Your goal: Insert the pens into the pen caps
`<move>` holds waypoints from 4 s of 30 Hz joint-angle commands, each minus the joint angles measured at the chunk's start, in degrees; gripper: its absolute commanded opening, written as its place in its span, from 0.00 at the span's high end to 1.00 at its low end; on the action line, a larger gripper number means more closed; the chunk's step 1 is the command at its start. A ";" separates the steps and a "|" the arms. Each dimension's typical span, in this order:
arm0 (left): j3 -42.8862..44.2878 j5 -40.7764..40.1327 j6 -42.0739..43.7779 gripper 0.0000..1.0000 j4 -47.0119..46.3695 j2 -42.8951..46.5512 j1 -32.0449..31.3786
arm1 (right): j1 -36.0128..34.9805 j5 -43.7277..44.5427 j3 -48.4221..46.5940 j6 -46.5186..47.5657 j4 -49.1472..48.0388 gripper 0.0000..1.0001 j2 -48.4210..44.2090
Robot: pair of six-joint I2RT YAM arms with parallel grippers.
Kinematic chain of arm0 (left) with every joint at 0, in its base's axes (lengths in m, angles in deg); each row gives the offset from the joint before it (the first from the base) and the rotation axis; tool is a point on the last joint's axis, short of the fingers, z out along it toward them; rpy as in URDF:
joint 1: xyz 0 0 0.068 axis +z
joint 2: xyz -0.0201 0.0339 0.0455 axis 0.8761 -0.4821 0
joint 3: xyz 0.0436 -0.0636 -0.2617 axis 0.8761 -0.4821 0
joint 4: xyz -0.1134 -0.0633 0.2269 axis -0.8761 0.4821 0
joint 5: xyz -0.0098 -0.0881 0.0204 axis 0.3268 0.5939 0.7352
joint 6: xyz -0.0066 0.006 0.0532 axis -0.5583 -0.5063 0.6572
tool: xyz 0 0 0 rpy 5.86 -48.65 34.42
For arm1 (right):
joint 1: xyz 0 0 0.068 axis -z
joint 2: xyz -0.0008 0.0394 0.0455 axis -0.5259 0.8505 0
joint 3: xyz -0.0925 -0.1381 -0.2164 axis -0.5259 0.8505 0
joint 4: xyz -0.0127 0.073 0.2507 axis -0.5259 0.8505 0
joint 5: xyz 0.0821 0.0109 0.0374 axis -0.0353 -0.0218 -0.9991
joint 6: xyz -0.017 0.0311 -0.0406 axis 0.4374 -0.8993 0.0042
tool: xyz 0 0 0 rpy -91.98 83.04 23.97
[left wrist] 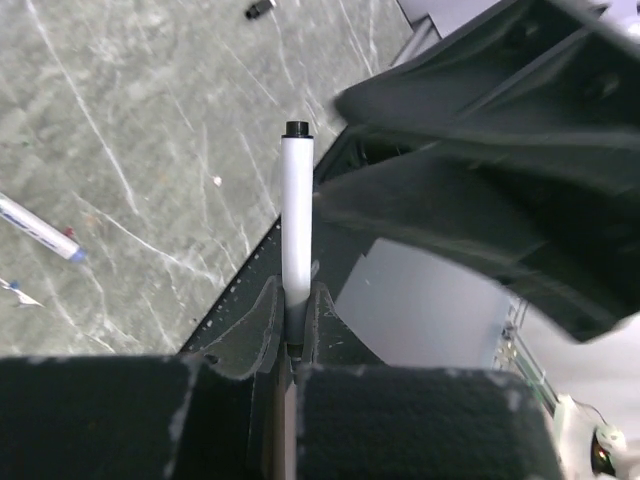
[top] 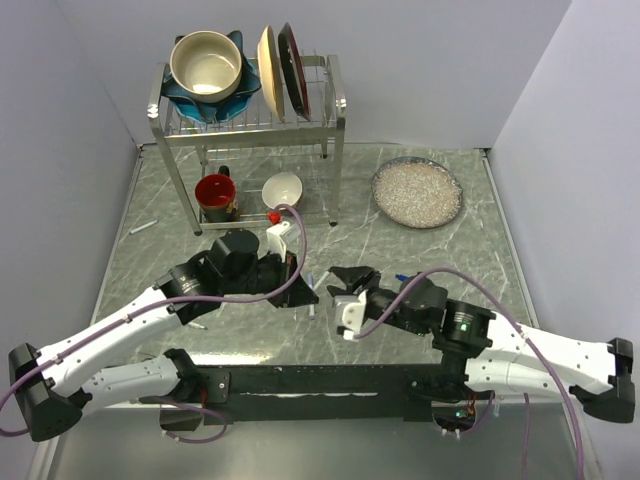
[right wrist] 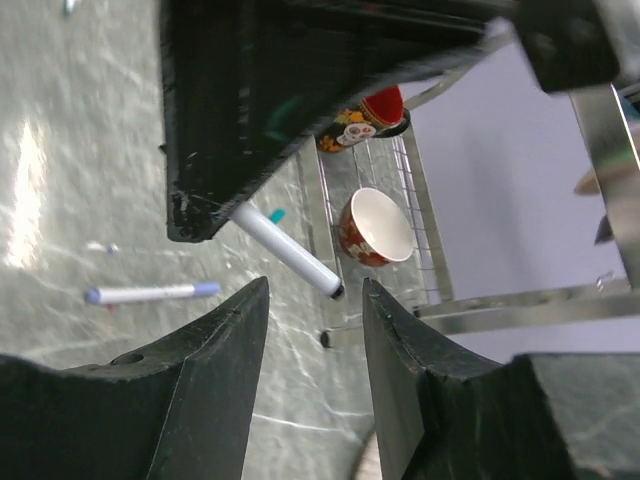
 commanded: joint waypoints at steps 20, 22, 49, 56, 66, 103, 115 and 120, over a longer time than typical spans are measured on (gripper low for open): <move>5.35 4.45 -0.80 0.62 1.79 -1.87 -0.19 | -7.01 8.11 4.33 11.45 -2.91 1.00 3.23; 8.33 -0.28 0.34 0.47 2.67 -1.60 -0.19 | -7.18 6.98 6.00 10.57 -3.79 1.00 2.18; -15.91 -11.20 5.88 0.24 -34.59 23.81 -0.11 | -7.27 14.27 1.34 -71.78 -35.51 1.00 9.38; -17.75 -11.73 5.80 0.31 -37.40 25.03 -0.19 | -7.19 13.38 -0.15 -74.78 -33.14 1.00 10.70; -17.32 -8.05 4.04 0.52 -37.66 20.64 -0.19 | -7.27 10.75 -1.47 -75.66 -33.24 1.00 11.93; -5.53 -30.90 11.15 0.99 -3.39 29.95 -0.19 | 40.34 25.70 4.86 -145.17 43.03 0.46 2.87; -5.89 -28.52 11.42 0.99 -2.42 30.21 -0.19 | 66.72 13.04 4.60 -136.39 42.61 0.47 12.53; -5.89 -28.70 11.59 0.99 -2.51 30.39 -0.19 | 71.12 6.36 6.79 -133.40 38.75 0.54 17.98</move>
